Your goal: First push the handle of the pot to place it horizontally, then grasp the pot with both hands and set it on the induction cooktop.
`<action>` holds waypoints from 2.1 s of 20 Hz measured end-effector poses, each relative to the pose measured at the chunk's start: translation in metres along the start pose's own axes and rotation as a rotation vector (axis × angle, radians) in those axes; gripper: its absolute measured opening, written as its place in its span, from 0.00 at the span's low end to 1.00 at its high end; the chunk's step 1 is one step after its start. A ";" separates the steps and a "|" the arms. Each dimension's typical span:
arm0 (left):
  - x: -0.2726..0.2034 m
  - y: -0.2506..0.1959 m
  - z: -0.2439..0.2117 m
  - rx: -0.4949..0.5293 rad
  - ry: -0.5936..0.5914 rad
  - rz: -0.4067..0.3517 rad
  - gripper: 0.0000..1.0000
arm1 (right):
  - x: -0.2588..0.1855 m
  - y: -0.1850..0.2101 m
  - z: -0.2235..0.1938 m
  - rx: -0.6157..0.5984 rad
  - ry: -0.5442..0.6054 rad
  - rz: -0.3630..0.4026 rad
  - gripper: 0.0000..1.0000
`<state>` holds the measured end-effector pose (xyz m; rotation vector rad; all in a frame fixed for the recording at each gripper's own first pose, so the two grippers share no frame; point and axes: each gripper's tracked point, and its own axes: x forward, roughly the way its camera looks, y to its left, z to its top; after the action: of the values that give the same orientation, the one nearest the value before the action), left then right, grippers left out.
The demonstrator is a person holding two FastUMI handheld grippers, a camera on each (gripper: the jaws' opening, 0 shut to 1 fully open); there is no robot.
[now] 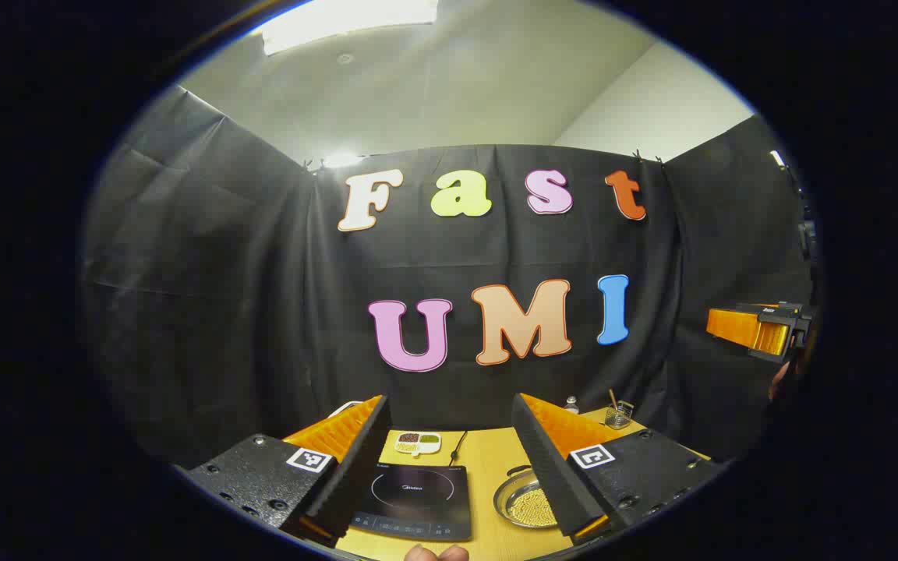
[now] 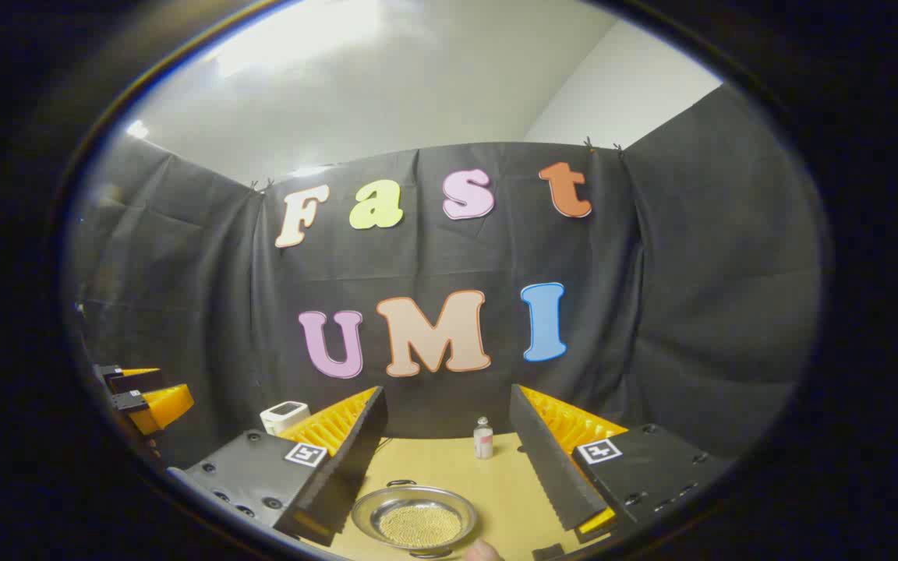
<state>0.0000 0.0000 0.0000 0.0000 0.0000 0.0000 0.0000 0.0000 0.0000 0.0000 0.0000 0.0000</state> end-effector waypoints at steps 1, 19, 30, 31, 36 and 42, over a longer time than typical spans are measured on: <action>-0.002 -0.001 0.000 0.002 0.000 0.001 0.95 | 0.001 0.001 0.000 -0.002 0.000 0.006 0.96; -0.006 0.013 -0.004 -0.016 0.015 0.011 0.95 | 0.004 0.028 -0.018 -0.011 0.068 0.052 0.87; -0.001 0.047 -0.016 -0.021 0.013 -0.007 0.95 | 0.016 0.059 -0.047 -0.022 0.136 0.037 0.13; 0.000 0.049 -0.016 -0.023 0.011 -0.009 0.95 | 0.015 0.066 -0.058 0.001 0.168 0.058 0.12; 0.007 0.051 -0.021 -0.050 0.007 -0.047 0.96 | 0.015 0.072 -0.095 0.013 0.302 0.079 0.02; 0.031 0.052 -0.044 -0.070 0.067 -0.011 0.95 | 0.037 0.066 -0.162 0.103 0.450 0.138 0.00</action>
<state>0.0308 0.0521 -0.0438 -0.0703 0.0666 -0.0107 0.0369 0.0657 -0.1624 0.1034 0.4496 0.1382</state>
